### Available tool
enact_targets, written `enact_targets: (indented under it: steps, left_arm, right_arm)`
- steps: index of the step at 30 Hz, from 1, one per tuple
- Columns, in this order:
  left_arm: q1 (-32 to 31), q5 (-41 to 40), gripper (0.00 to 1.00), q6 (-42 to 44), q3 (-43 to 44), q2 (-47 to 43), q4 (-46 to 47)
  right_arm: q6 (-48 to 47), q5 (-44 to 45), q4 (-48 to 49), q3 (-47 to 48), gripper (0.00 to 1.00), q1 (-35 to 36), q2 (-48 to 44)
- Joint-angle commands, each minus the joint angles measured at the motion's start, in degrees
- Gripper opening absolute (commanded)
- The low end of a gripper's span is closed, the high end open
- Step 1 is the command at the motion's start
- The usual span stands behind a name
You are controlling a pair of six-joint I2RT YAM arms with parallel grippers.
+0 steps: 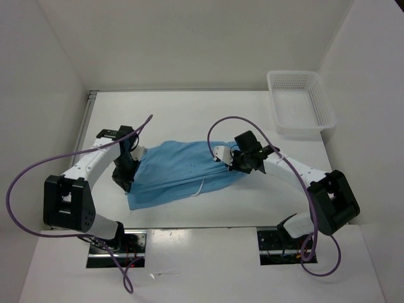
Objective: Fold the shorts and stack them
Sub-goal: Fold the shorts
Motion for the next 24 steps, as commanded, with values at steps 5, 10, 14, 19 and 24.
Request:
enact_targets:
  steps: [5, 10, 14, 19, 24]
  left_arm:
    - [-0.25, -0.83, 0.47, 0.27, 0.08, 1.11, -4.8]
    - [2.38, -3.89, 0.7, 0.27, 7.45, 1.64, -1.48]
    - [7.39, -5.4, 0.64, 0.27, 13.79, 7.41, 10.91]
    - [7.93, 1.53, 0.52, 0.27, 19.68, 17.18, 21.2]
    - [6.0, 3.56, 0.52, 0.27, 20.92, 24.57, 25.78]
  right_arm:
    - [-1.36, 0.44, -3.82, -1.42, 0.74, 0.23, -2.88]
    - [4.49, 1.84, -2.16, 1.46, 0.83, 0.23, -4.19]
    - [14.85, -3.5, -1.53, 6.21, 0.76, 0.23, -4.19]
    - [20.08, -9.66, -2.58, 7.71, 0.55, -0.38, -3.06]
    - [14.46, -7.39, -3.2, 3.33, 0.5, -0.38, -2.53]
